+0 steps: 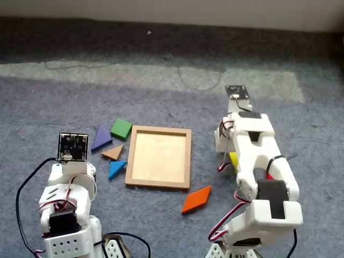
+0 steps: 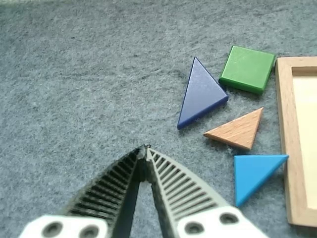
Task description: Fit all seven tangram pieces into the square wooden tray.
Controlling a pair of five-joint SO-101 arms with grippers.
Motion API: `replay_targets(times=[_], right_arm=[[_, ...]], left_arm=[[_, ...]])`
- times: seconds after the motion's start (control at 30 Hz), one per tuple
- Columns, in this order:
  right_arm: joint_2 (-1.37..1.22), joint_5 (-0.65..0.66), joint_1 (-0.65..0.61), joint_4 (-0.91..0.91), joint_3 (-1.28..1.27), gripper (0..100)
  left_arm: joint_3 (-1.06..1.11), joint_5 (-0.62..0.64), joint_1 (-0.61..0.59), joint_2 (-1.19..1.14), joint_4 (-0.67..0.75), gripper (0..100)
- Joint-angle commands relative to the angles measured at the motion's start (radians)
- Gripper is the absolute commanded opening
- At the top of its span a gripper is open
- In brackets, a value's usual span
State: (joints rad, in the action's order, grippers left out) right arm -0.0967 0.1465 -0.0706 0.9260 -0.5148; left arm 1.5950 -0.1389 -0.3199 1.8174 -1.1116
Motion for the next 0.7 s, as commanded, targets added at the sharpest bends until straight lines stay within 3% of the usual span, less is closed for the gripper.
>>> replay_targets(times=[0.0,0.17,0.37,0.67], right_arm=[[-0.008,0.055,-0.008,-0.007,0.059,36.1],[-0.031,0.064,-0.010,-0.007,0.059,35.8],[-0.033,0.066,-0.013,-0.008,0.059,24.1],[-0.022,0.061,-0.007,0.008,0.058,23.1]], left_arm=[[-0.005,0.002,-0.008,0.002,0.015,1],[-0.005,0.002,-0.008,0.002,0.015,1],[-0.005,0.002,-0.008,0.002,0.015,1],[-0.005,0.002,-0.008,0.002,0.015,1]])
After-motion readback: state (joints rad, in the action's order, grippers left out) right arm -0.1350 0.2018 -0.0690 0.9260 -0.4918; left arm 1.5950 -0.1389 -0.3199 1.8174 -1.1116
